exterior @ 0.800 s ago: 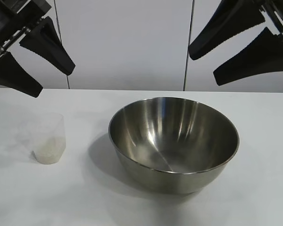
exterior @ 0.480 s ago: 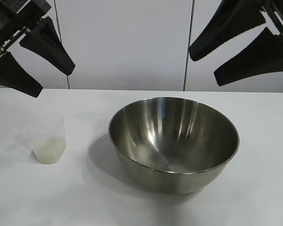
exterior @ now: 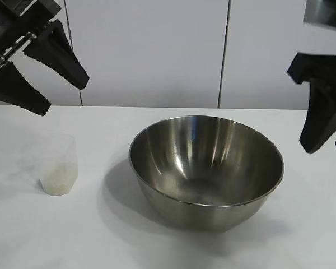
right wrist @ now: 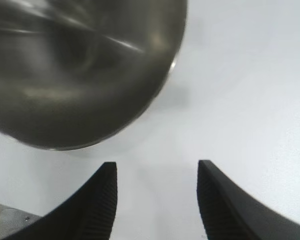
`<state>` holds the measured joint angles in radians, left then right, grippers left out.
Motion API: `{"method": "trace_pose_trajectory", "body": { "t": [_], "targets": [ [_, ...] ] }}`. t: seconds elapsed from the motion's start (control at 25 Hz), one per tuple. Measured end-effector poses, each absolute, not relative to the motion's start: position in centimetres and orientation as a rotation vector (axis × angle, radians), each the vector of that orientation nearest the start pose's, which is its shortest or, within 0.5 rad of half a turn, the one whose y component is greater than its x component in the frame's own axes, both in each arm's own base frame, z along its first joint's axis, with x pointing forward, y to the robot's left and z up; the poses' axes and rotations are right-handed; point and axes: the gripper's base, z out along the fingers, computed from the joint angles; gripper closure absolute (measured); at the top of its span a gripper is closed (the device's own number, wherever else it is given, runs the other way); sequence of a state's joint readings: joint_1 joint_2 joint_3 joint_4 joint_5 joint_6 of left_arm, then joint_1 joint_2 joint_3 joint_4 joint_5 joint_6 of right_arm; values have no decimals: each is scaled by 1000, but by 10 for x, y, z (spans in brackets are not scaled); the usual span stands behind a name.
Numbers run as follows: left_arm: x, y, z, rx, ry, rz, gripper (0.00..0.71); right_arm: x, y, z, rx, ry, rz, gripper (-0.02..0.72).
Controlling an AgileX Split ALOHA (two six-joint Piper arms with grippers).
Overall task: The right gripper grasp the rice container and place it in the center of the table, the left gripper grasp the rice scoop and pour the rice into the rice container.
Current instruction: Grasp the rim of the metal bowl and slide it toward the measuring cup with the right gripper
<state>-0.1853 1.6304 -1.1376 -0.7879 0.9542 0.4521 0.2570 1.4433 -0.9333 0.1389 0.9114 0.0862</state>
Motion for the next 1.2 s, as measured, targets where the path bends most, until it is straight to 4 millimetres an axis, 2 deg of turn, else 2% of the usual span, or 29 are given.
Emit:
{"method": "trace_pose_trajectory", "body": {
  "t": [0.12, 0.24, 0.32, 0.48, 0.64, 0.8, 0.92, 1.0, 1.04, 1.08, 1.2],
  "targets": [
    [307, -111, 255, 316, 2687, -920, 158, 261, 79, 220, -131, 2941, 222, 367],
    [307, -111, 255, 315, 2687, -919, 158, 269, 74, 214, -64, 2924, 234, 362],
    [307, -111, 255, 313, 2685, -917, 158, 274, 64, 215, 15, 2908, 254, 328],
    [308, -111, 255, 311, 2682, -915, 158, 279, 44, 216, 113, 2891, 306, 213],
    [308, -111, 255, 311, 2682, -915, 158, 284, 38, 214, 152, 2862, 372, 186],
    [308, -111, 255, 311, 2682, -915, 158, 295, 42, 195, 179, 2875, 445, 186],
    [308, -111, 255, 311, 2682, -915, 158, 304, 47, 173, 212, 2896, 513, 188],
    [308, -111, 255, 311, 2682, -915, 158, 309, 48, 159, 229, 2906, 542, 216],
    [308, -111, 255, 310, 2682, -914, 158, 311, 49, 153, 247, 2908, 548, 253],
    [308, -111, 255, 310, 2682, -914, 158, 313, 49, 150, 251, 2907, 549, 309],
    [308, -111, 255, 309, 2680, -913, 158, 319, 50, 146, 267, 2902, 564, 557]
  ]
}}
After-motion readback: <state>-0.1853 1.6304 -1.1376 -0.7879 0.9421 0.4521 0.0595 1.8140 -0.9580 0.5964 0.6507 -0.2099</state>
